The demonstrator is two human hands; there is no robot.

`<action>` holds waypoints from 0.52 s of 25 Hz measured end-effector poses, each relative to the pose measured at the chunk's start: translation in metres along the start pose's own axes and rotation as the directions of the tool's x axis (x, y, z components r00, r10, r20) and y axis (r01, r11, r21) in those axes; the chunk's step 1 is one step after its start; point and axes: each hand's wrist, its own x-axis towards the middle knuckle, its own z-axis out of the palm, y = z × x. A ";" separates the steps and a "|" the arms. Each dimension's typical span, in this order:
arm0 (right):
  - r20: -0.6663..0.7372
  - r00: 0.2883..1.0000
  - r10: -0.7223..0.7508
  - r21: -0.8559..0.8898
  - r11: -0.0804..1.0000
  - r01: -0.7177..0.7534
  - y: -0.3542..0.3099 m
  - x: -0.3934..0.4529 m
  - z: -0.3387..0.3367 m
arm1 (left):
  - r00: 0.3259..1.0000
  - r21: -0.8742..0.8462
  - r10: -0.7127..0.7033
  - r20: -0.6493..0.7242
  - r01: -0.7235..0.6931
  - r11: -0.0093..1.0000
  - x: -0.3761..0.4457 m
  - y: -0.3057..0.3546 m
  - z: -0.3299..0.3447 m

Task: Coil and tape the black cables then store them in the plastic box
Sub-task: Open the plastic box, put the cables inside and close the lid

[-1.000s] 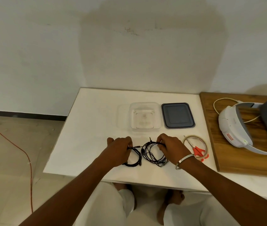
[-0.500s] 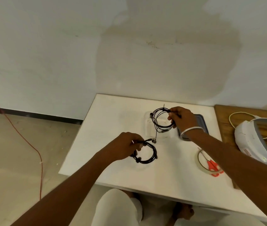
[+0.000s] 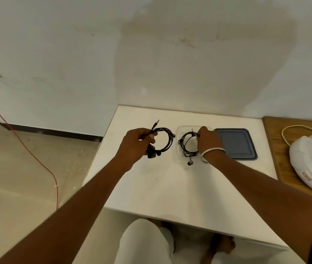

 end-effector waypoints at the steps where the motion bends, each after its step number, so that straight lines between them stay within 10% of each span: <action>1: 0.027 1.000 -0.003 -0.046 0.999 0.005 -0.002 -0.002 0.002 | 1.000 -0.024 -0.015 -0.010 0.015 1.000 0.000 0.000 0.003; 13: 0.369 0.920 -0.128 -0.238 0.944 0.227 0.010 -0.027 -0.001 | 0.997 -0.082 -0.078 0.009 0.078 0.994 -0.001 -0.001 0.036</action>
